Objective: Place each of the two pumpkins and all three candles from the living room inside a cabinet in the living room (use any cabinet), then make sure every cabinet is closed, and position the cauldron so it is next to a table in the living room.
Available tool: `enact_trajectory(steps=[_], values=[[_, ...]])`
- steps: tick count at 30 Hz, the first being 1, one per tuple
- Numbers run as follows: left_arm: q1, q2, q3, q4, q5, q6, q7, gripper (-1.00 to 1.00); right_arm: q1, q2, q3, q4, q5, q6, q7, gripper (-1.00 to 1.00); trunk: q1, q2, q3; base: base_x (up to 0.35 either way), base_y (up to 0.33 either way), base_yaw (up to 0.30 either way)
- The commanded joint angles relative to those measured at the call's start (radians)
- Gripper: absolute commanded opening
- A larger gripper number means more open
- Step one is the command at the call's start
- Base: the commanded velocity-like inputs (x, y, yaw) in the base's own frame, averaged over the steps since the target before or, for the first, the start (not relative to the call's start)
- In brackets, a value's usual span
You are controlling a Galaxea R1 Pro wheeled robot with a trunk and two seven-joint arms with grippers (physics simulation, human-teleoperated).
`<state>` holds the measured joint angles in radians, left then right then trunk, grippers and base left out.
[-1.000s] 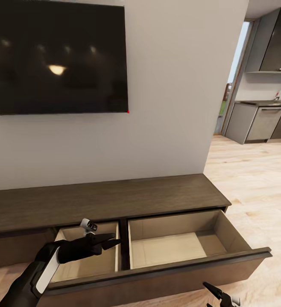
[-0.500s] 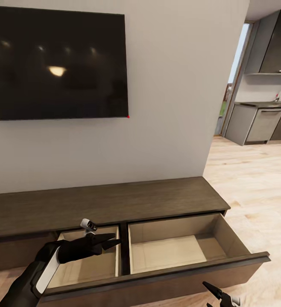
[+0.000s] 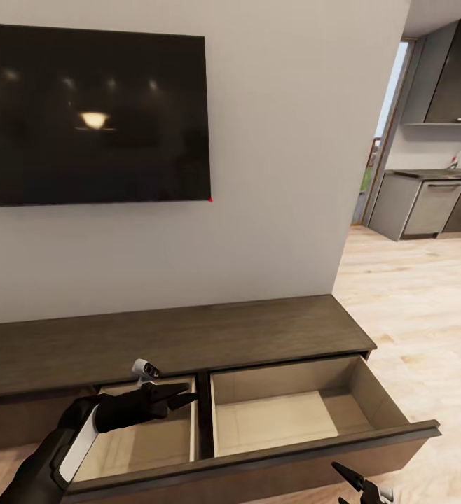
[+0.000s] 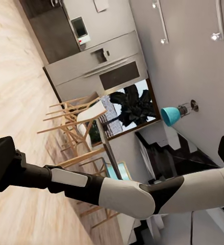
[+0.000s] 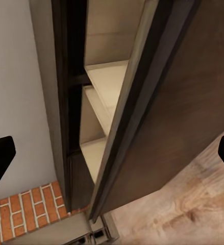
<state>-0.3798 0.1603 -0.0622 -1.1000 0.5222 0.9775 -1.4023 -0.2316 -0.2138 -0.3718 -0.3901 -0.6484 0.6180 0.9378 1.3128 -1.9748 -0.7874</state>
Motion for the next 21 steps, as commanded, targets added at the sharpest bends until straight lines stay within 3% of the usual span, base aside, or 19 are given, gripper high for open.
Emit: enact_trajectory(steps=[1,5,21], values=[[-0.001,0.001,-0.002,0.0,0.004,0.01,-0.001,1.0,-0.001,0.0,-0.002,0.0,-0.003,0.006,0.001,1.0,-0.004,0.007,0.002,0.0,0.0,0.0],[-0.001,0.001,-0.003,0.0,0.004,0.01,-0.002,1.0,0.0,0.001,-0.002,0.0,-0.002,0.006,0.002,1.0,-0.019,0.035,0.015,0.0,0.0,0.0],[0.001,0.002,-0.002,0.002,0.004,0.008,-0.003,1.0,-0.001,0.002,-0.002,0.0,-0.004,0.004,0.001,1.0,-0.019,0.035,0.015,0.0,0.0,0.0]])
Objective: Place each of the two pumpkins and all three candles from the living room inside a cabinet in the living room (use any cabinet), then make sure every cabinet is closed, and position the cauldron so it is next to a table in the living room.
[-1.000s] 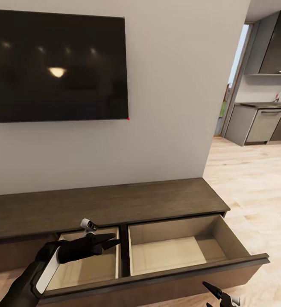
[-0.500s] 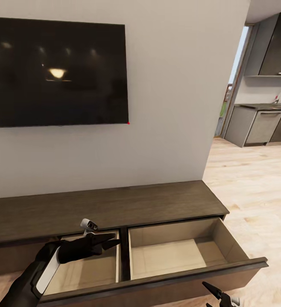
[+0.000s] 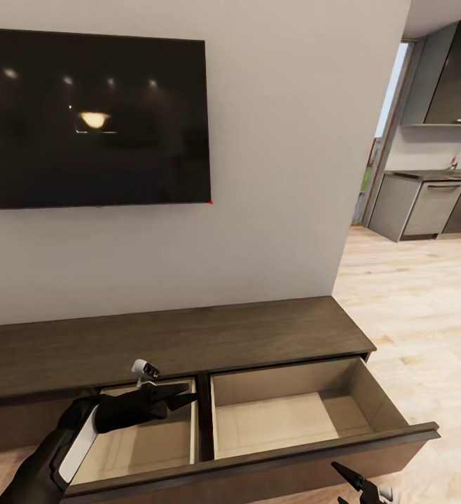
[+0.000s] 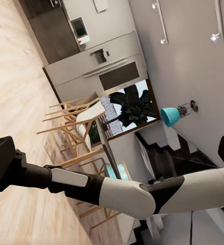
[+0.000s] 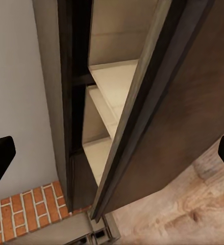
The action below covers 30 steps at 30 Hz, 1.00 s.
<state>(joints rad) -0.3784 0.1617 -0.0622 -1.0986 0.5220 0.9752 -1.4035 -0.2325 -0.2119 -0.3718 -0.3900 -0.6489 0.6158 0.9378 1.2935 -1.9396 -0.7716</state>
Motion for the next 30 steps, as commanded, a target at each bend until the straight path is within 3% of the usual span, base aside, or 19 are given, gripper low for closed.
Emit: enact_trajectory(steps=[1,12,20,30], values=[[-0.001,0.001,-0.002,0.0,0.004,0.01,-0.001,1.0,-0.001,0.0,-0.003,0.0,-0.003,0.006,0.001,1.0,0.0,0.0,-0.001,-0.007,0.0,0.0],[0.0,0.001,-0.002,0.0,0.004,0.01,0.001,1.0,-0.001,-0.001,-0.003,0.002,-0.002,-0.044,0.004,1.0,0.0,0.0,-0.001,-0.243,0.0,-0.03],[0.0,0.002,-0.002,0.0,0.004,0.01,0.002,1.0,-0.001,-0.001,-0.003,0.002,-0.002,-0.046,0.004,1.0,0.0,0.0,-0.001,-0.261,0.0,-0.247],[0.0,0.002,-0.002,0.0,0.004,0.01,0.003,1.0,-0.001,-0.003,-0.003,0.002,-0.002,-0.047,0.004,1.0,0.0,0.0,-0.001,-0.026,0.0,-0.279]])
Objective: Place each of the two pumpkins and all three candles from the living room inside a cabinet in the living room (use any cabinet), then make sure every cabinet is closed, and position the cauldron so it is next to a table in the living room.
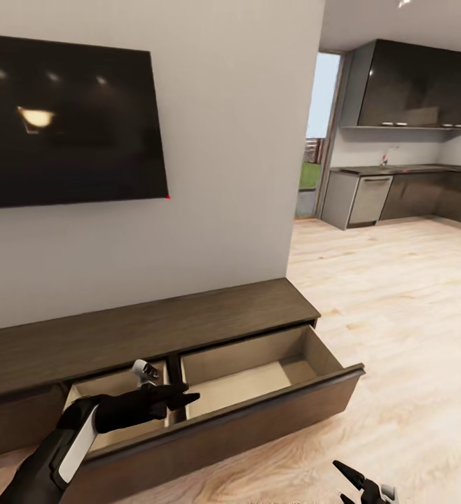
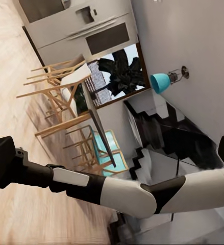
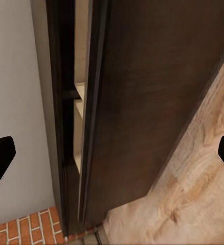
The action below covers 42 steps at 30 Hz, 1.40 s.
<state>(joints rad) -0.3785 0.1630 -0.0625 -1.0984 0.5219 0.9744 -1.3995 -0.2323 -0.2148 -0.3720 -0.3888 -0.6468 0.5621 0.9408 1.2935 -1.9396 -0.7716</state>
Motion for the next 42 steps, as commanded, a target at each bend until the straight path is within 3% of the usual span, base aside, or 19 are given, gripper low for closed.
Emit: enact_trajectory(steps=[1,23,29,42], values=[[0.0,0.001,-0.002,0.0,0.004,0.01,-0.001,1.0,-0.001,0.0,-0.002,0.001,-0.004,0.007,0.001,1.0,0.0,0.0,-0.001,-0.002,0.0,-0.279],[0.0,0.001,0.0,0.0,0.005,0.01,-0.004,1.0,-0.001,0.0,-0.002,0.001,-0.005,-0.008,0.001,1.0,0.0,0.0,-0.001,0.0,0.0,-0.28],[0.0,0.003,0.002,0.005,0.024,0.011,-0.009,1.0,-0.001,0.001,-0.002,0.001,-0.007,-0.01,0.001,1.0,0.0,0.0,-0.001,0.0,0.0,-0.28],[0.0,0.003,0.003,0.028,0.026,0.011,-0.005,1.0,-0.001,-0.001,-0.002,0.001,-0.006,-0.01,0.001,1.0,-0.05,0.091,0.04,0.0,0.0,-0.266]])
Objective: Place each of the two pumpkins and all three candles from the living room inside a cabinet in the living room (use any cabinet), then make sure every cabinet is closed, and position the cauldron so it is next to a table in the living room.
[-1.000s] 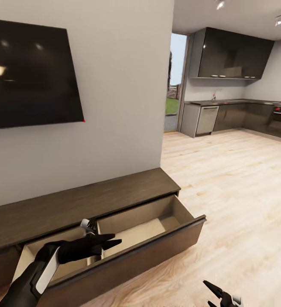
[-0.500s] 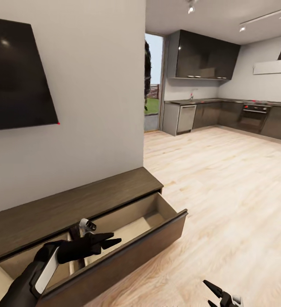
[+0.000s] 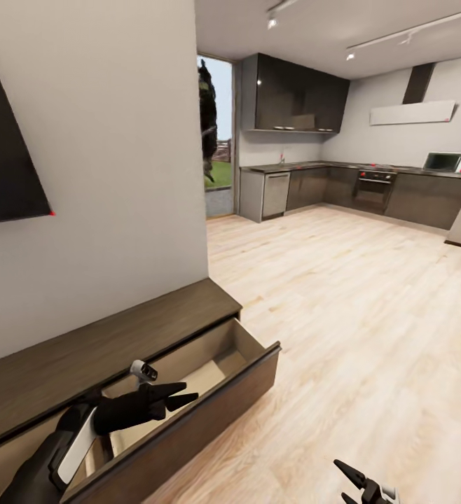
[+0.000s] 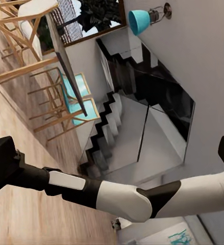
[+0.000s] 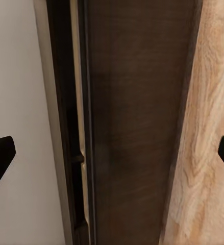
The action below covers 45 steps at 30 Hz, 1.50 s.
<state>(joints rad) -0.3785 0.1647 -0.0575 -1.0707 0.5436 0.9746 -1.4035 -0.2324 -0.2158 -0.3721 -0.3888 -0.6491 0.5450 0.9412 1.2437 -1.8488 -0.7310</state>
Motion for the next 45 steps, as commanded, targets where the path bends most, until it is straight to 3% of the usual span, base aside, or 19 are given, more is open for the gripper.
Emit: enact_trajectory(steps=[1,11,14,20,24,26,27,30,33,35,40,45], values=[[0.0,0.001,-0.002,0.0,0.004,0.01,-0.001,1.0,-0.001,0.0,-0.003,0.001,-0.005,0.007,0.001,1.0,-0.004,0.007,0.002,0.0,0.0,-0.1],[0.0,0.0,-0.005,0.0,-0.002,0.011,0.006,1.0,-0.001,-0.002,-0.004,0.002,-0.013,0.006,0.0,1.0,-0.042,0.077,0.024,0.0,0.0,-0.145],[0.0,0.002,-0.008,0.0,-0.003,0.012,0.007,1.0,-0.001,-0.002,-0.004,0.002,-0.012,0.003,-0.004,1.0,-0.042,0.077,0.02,0.0,0.0,-0.184],[0.0,0.004,-0.01,-0.001,-0.014,0.012,0.053,1.0,-0.001,-0.002,-0.005,0.042,-0.012,-0.121,-0.019,1.0,-0.042,0.077,0.013,0.0,0.0,-0.187],[0.0,0.0,-0.014,-0.005,-0.022,0.011,0.186,1.0,-0.001,-0.003,-0.004,0.101,-0.012,-0.146,-0.031,1.0,-0.042,0.077,0.009,0.0,0.0,-0.121],[-0.001,-0.004,-0.013,-0.01,-0.024,0.011,0.313,1.0,-0.001,-0.003,-0.004,0.118,-0.012,-0.15,-0.042,1.0,-0.042,0.077,0.008,0.0,0.0,-0.04],[-0.002,-0.007,-0.012,-0.014,-0.024,0.01,0.412,1.0,-0.001,-0.003,-0.004,0.124,-0.012,-0.157,-0.057,1.0,-0.042,0.077,0.008,0.0,0.0,-0.016],[-0.004,-0.022,-0.01,-0.005,-0.024,0.006,0.6,1.0,-0.001,-0.003,-0.003,0.127,-0.012,-0.224,-0.106,1.0,-0.042,0.077,0.008,0.0,0.0,-0.007],[-0.009,-0.054,-0.01,-0.012,-0.026,-0.002,0.791,1.0,-0.001,0.002,-0.001,0.124,-0.01,-0.317,-0.204,1.0,-0.042,0.077,0.008,0.0,0.0,-0.001],[-0.01,-0.073,-0.008,-0.015,-0.026,-0.017,0.88,1.0,-0.001,0.004,-0.001,0.116,-0.007,-0.342,-0.269,1.0,-0.042,0.077,0.008,0.0,0.0,0.0],[-0.011,-0.112,-0.009,-0.01,-0.028,-0.093,1.007,1.0,-0.001,0.006,0.0,0.111,-0.006,-0.402,-0.357,1.0,-0.042,0.077,0.008,0.0,0.0,0.0],[-0.008,-0.122,-0.013,0.001,-0.028,-0.124,1.032,1.0,-0.001,0.006,-0.001,0.11,-0.004,-0.446,-0.354,1.0,-0.042,0.077,0.008,0.0,0.0,-0.136]])
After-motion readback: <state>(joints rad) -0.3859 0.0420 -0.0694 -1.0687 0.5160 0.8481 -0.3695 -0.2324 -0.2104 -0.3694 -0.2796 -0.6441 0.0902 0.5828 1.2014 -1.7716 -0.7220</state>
